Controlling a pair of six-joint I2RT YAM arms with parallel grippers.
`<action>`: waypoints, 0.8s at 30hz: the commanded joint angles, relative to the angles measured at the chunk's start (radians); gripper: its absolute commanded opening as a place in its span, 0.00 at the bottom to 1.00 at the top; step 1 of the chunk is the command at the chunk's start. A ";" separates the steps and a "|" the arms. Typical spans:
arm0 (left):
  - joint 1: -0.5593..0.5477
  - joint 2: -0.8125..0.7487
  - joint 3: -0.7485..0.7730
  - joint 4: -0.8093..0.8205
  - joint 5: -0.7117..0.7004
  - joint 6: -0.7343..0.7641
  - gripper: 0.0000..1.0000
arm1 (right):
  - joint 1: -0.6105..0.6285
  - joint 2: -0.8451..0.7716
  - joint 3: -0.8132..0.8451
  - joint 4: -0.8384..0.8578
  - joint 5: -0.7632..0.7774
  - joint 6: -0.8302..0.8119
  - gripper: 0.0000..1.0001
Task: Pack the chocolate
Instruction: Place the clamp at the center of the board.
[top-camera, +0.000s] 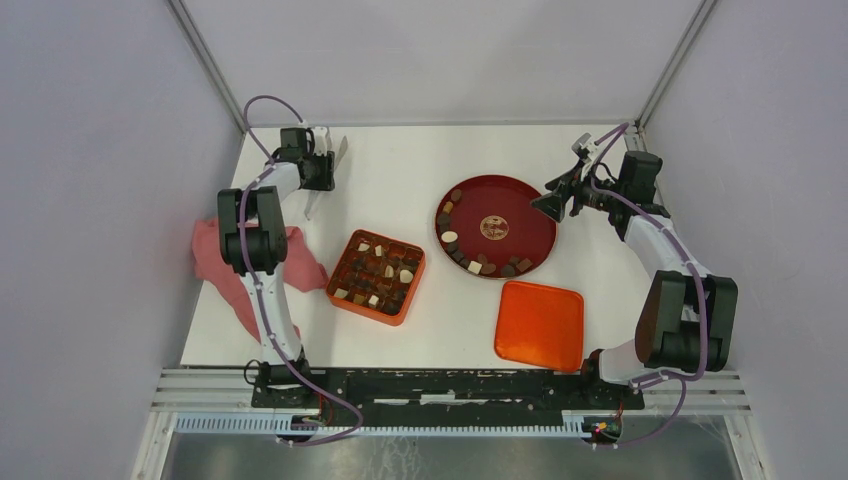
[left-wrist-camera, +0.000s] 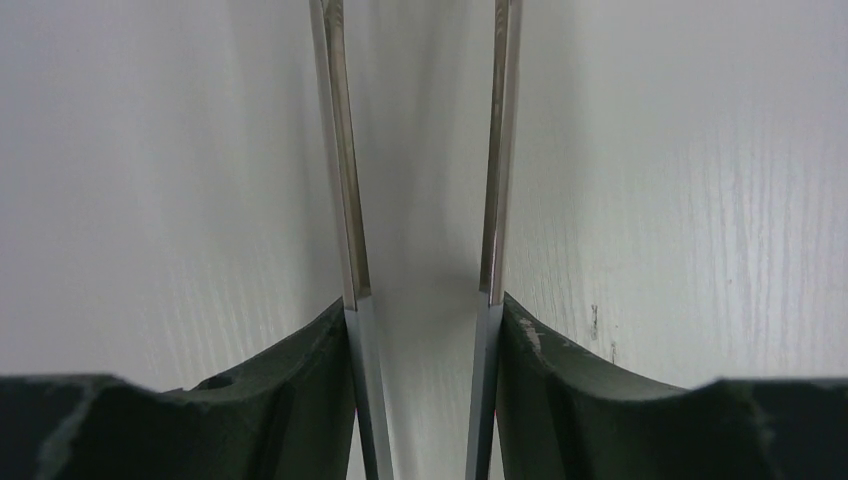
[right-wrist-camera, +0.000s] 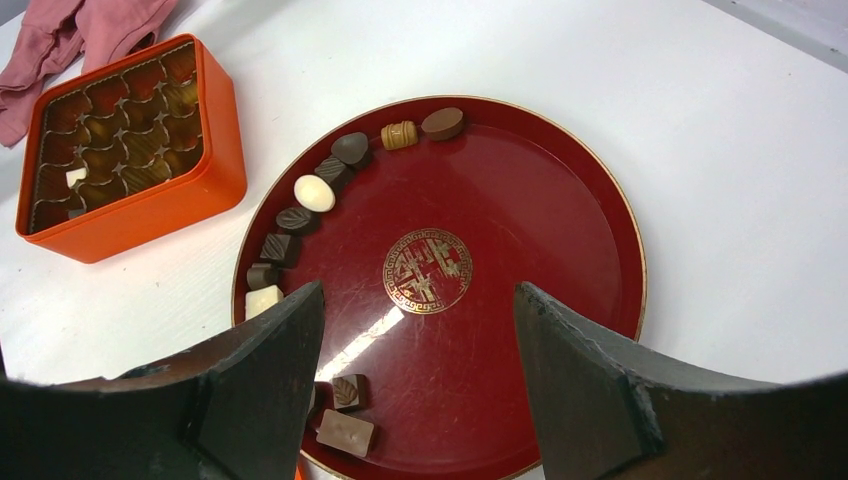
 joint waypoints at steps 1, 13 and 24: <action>-0.001 0.057 0.054 -0.056 0.028 0.009 0.55 | 0.005 0.001 0.006 0.018 -0.011 -0.020 0.75; -0.002 0.024 0.067 -0.076 -0.020 -0.014 0.65 | 0.006 -0.007 0.008 0.019 -0.016 -0.021 0.75; 0.000 -0.249 0.098 -0.037 -0.045 -0.145 0.66 | 0.006 -0.031 0.019 -0.038 -0.005 -0.063 0.75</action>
